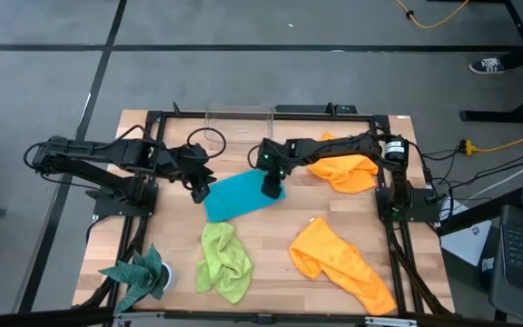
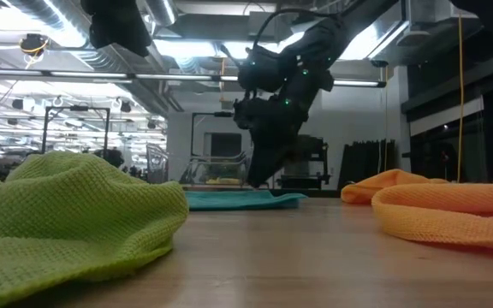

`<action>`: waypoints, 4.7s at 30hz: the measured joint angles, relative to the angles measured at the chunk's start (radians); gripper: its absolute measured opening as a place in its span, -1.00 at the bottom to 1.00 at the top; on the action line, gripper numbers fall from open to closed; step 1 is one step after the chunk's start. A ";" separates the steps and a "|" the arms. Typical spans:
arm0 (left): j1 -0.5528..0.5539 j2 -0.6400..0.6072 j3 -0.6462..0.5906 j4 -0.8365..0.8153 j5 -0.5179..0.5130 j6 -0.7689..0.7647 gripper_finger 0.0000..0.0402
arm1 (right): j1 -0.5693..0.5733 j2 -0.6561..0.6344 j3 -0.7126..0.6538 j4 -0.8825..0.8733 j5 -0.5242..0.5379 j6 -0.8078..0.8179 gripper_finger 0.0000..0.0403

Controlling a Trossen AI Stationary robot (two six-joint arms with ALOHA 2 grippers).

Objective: Fold microfiber towels
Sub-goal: Fold the blue microfiber cloth, then move the green microfiber cloth to the top right of the table

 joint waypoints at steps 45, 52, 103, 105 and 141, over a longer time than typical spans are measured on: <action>-0.002 0.000 0.000 0.002 -0.054 -0.003 -0.45 | 0.204 0.002 0.055 0.268 -0.305 0.064 -0.47; -0.002 0.000 0.000 0.002 -0.105 -0.001 -0.45 | 0.319 0.003 0.111 0.280 -0.093 -0.196 -0.47; -0.002 0.000 0.000 -0.088 -0.096 0.051 -0.45 | 0.612 0.225 0.130 0.564 0.253 0.582 -0.91; -0.002 0.000 0.000 -0.088 -0.096 0.051 -0.45 | 0.610 0.166 0.131 0.540 0.287 0.588 -0.93; -0.002 0.000 0.000 -0.084 -0.063 0.013 -0.45 | 0.195 -0.732 0.132 -0.807 0.907 0.552 0.07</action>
